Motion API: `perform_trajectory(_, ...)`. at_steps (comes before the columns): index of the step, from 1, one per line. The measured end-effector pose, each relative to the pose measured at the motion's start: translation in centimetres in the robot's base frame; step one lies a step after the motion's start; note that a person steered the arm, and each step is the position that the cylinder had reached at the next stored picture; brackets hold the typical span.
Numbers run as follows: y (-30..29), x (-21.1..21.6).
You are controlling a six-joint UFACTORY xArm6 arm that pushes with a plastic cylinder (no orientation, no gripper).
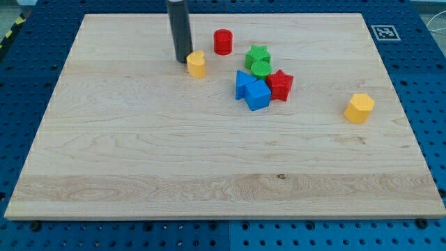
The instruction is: Push the yellow heart above the blue triangle
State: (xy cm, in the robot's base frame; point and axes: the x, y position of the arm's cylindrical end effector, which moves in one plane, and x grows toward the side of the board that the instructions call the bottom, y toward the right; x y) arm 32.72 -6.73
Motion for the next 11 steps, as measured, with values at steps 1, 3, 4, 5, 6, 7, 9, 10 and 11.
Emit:
perform_trajectory(1, 2.5, 0.0)
perform_trajectory(3, 2.1, -1.2)
perform_trajectory(4, 0.7, -1.6)
perform_trajectory(5, 0.3, -1.0)
perform_trajectory(6, 0.7, 1.4)
perform_trajectory(7, 1.4, 3.3)
perform_trajectory(9, 3.7, 3.0)
perform_trajectory(10, 4.8, 2.9)
perform_trajectory(11, 5.8, 2.8)
